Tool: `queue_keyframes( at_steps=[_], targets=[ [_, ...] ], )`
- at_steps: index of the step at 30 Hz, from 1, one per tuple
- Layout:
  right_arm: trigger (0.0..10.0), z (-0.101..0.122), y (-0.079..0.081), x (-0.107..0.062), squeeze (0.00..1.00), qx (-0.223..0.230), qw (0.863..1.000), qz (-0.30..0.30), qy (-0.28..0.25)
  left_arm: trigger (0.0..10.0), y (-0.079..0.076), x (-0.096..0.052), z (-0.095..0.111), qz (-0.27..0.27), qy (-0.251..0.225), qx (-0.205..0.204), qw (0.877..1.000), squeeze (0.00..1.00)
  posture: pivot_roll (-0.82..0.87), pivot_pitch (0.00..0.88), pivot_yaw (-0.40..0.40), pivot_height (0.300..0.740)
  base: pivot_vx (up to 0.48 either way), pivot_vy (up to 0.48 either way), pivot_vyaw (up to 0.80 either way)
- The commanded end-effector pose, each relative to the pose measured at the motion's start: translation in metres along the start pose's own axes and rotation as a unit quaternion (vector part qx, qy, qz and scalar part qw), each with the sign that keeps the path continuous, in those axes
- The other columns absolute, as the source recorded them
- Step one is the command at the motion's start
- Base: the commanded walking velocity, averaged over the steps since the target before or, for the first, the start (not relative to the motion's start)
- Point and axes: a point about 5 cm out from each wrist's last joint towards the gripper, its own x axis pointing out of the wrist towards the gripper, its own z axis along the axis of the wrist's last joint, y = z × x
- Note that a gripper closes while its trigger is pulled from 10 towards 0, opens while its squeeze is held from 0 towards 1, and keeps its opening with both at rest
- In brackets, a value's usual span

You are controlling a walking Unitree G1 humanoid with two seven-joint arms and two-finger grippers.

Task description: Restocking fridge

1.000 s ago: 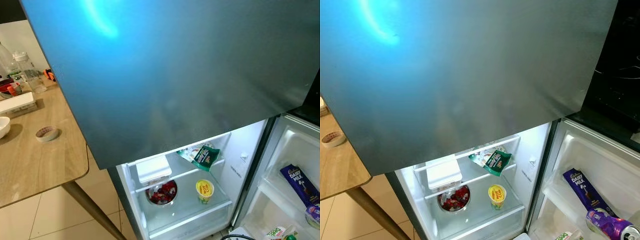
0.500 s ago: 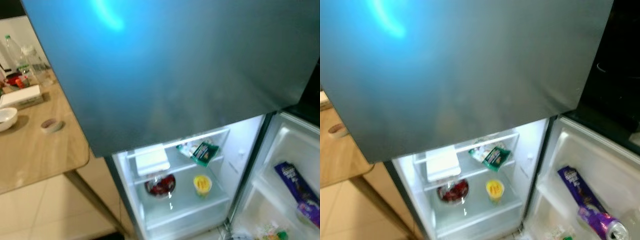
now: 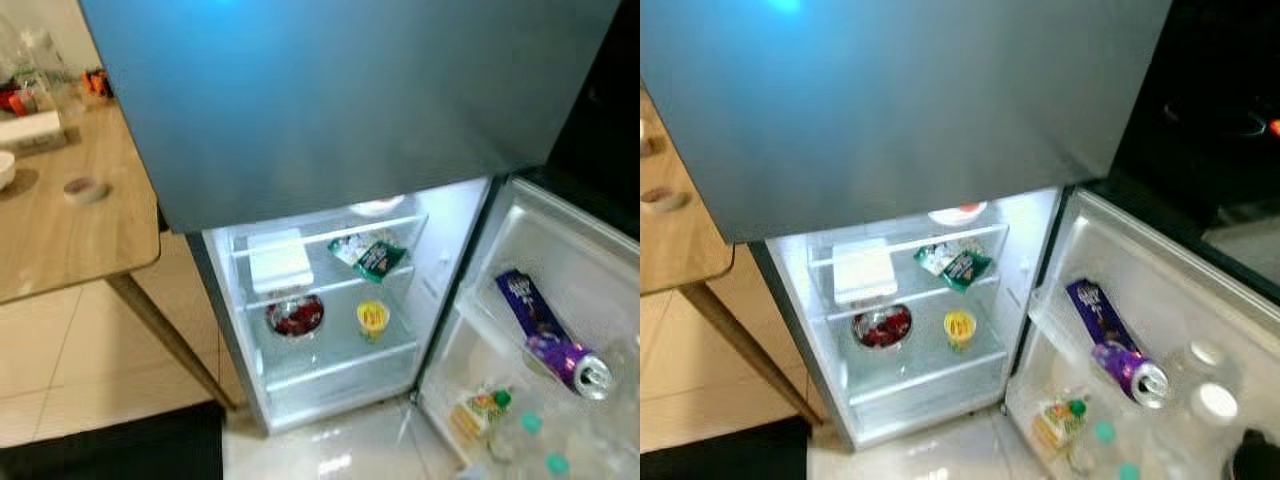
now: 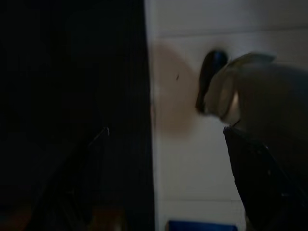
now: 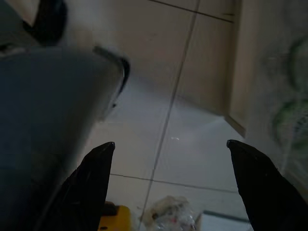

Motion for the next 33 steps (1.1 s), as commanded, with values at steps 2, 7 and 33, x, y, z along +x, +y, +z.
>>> queue_keyframes(
  at_steps=[2,7,33],
  targets=[
    [10.0,-0.0055,-0.001,-0.0006,0.0,-0.004,1.0,-0.002,0.007,10.0,0.0029,-0.001,-0.0055,0.002,0.011,0.003,1.0,0.0,-0.07,0.0,0.017,0.74,-0.459,0.0,0.0],
    [10.0,-0.0053,-0.0006,-0.0005,0.0,-0.004,1.0,-0.002,0.007,10.0,0.0052,-0.0013,-0.006,0.003,0.012,0.003,1.0,0.0,-0.07,0.0,0.017,0.74,-0.459,0.0,0.0],
    [10.0,-0.004,0.0016,-0.0004,0.0,0.001,1.0,0.015,0.001,10.0,0.0053,-0.0012,0.0002,-0.024,-0.01,-0.002,1.0,0.0,-0.07,0.0,0.017,0.74,-0.087,0.0,-0.12]
  ],
)
